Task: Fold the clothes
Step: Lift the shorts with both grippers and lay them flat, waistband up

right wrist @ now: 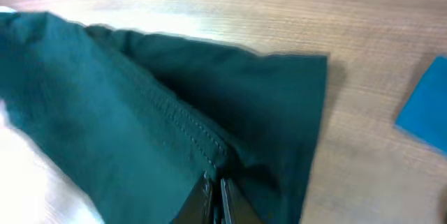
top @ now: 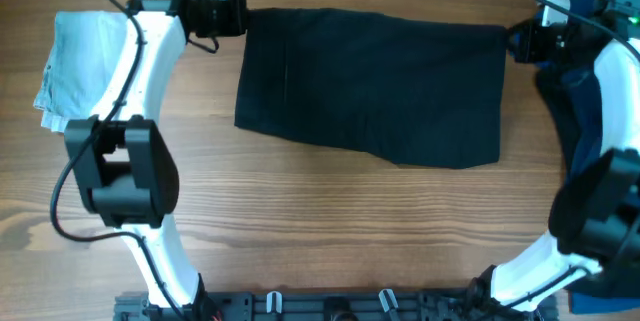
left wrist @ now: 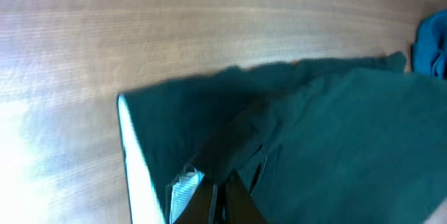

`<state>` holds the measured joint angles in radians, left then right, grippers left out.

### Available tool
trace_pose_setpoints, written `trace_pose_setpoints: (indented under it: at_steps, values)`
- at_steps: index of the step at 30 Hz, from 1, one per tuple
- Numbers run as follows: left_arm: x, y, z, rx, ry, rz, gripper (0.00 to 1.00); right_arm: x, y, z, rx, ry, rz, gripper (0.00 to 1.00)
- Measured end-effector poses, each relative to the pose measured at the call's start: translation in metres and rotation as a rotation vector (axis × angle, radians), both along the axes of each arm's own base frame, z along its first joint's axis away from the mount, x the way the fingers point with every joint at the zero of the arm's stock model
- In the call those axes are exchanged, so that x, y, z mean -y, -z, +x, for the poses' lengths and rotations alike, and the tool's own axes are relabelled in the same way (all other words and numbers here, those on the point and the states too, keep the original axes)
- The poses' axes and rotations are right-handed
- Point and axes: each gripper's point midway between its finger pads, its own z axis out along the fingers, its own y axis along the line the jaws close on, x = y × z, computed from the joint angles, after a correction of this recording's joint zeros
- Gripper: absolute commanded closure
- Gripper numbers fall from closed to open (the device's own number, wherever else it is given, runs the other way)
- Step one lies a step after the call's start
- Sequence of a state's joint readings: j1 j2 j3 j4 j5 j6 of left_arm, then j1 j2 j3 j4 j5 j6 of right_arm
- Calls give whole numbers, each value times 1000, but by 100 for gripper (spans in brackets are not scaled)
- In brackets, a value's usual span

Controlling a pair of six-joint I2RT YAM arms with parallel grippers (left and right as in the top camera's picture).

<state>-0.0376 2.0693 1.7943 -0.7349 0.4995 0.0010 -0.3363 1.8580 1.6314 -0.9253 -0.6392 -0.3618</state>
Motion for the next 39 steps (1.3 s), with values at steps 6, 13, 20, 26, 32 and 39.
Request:
trace_pose_setpoints:
  at_steps: [6,13,20,26,32,39]
  values:
    - [-23,-48,-42,-61,-70,-14,96,-18,-26,-49,-102,-3,45,96]
    - [-23,-103,-99,-80,-76,-17,96,-34,-21,-94,-311,5,122,96]
    - [-15,-86,-159,-325,-58,16,96,-48,-55,-138,-362,44,137,96]
    - [-21,-78,-184,-442,-72,54,96,-55,-98,-182,-298,141,85,96]
    - [-28,-73,-203,-528,-95,95,96,-53,-103,-219,-289,264,33,96]
    - [-35,-69,-225,-649,-163,125,96,-60,-33,-253,-451,318,55,96]
